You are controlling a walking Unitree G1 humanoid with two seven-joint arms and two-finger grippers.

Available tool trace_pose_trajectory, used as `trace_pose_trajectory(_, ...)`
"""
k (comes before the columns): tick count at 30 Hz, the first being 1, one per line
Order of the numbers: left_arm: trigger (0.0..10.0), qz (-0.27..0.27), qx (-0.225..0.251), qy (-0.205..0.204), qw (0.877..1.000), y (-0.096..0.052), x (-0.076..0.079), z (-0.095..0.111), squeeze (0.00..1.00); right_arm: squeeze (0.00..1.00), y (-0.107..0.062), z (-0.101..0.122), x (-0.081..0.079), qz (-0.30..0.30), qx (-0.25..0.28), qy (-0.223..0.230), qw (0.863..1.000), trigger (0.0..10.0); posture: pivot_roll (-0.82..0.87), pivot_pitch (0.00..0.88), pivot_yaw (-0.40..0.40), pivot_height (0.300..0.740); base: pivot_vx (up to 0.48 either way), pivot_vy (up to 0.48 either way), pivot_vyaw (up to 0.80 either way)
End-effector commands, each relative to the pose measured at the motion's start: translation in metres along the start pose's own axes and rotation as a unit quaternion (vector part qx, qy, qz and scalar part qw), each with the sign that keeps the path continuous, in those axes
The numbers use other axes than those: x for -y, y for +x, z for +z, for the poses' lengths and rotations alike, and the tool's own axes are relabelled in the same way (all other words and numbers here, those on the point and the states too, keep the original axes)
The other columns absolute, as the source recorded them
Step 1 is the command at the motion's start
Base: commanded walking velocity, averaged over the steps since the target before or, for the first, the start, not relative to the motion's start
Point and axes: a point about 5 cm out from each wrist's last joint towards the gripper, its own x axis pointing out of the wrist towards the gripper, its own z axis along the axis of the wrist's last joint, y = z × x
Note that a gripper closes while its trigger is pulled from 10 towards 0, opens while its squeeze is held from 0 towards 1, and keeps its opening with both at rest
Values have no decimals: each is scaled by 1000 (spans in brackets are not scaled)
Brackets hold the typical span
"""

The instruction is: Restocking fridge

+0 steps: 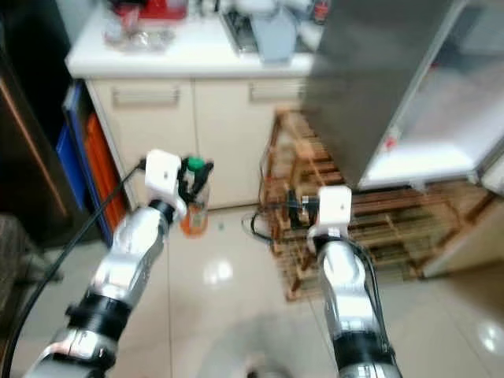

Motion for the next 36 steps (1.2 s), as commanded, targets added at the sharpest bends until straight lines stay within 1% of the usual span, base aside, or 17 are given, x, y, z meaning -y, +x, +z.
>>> trace_pose_trajectory(1,10000,-14,21,10,1000,5,0,9,0,0,0,1,2,-11,11,4,1000,10000,-103,0,-11,740,0,0,-681)
trace_pose_trajectory(3,10000,-15,21,9,1000,5,-1,8,0,0,-1,0,3,-18,13,2,1000,10000,-103,0,-4,740,0,0,-681)
trace_pose_trajectory(5,10000,-11,21,9,1000,5,-6,7,0,0,-5,-2,7,-35,23,-17,999,10000,-104,0,0,740,0,0,-681)
trace_pose_trajectory(9,10000,8,24,-3,1000,3,-17,7,0,0,-11,-9,21,-77,14,3,997,10000,-101,0,4,740,0,0,-683)
trace_pose_trajectory(12,10000,8,31,-11,999,2,-20,9,0,0,-12,-9,23,-80,16,1,997,10000,-103,0,3,740,0,0,-681)
trace_pose_trajectory(13,10000,2,38,-23,999,3,-19,10,0,0,-12,-9,22,-77,17,1,997,10000,-103,0,3,740,0,0,-675)
trace_pose_trajectory(14,10000,-5,43,-25,999,3,-18,12,0,0,-12,-9,21,-74,19,0,997,10000,-103,0,0,740,255,-405,-675)
trace_pose_trajectory(18,10000,-14,53,-24,998,6,-12,16,0,0,-11,-8,19,-70,22,-2,997,10000,-103,0,0,740,267,-396,-677)
trace_pose_trajectory(21,10000,-24,60,-24,998,10,-5,18,0,0,-10,-7,17,-63,24,-7,998,10000,-112,0,-2,740,274,-390,-681)
trace_pose_trajectory(24,10000,-31,64,-20,997,12,-2,20,0,0,-10,-7,17,-62,24,-9,998,10000,-118,0,3,740,277,-389,-681)
trace_pose_trajectory(25,10000,-32,66,-19,997,15,-4,22,0,0,-10,-7,19,-61,25,-10,998,10000,-118,0,3,740,281,-386,-681)
trace_pose_trajectory(31,10000,-32,66,-14,997,17,-10,23,0,0,-11,-8,20,-60,22,-18,998,10000,-122,0,4,740,279,-386,-681)
trace_pose_trajectory(35,10000,-34,68,-16,997,18,-9,24,0,0,-12,-10,20,-57,20,-24,998,10000,-124,0,6,740,306,-366,-686)
trace_pose_trajectory(36,10000,-32,65,-7,997,19,-8,23,0,0,-13,-11,20,-58,19,-24,998,10000,-125,0,7,740,311,-364,-688)
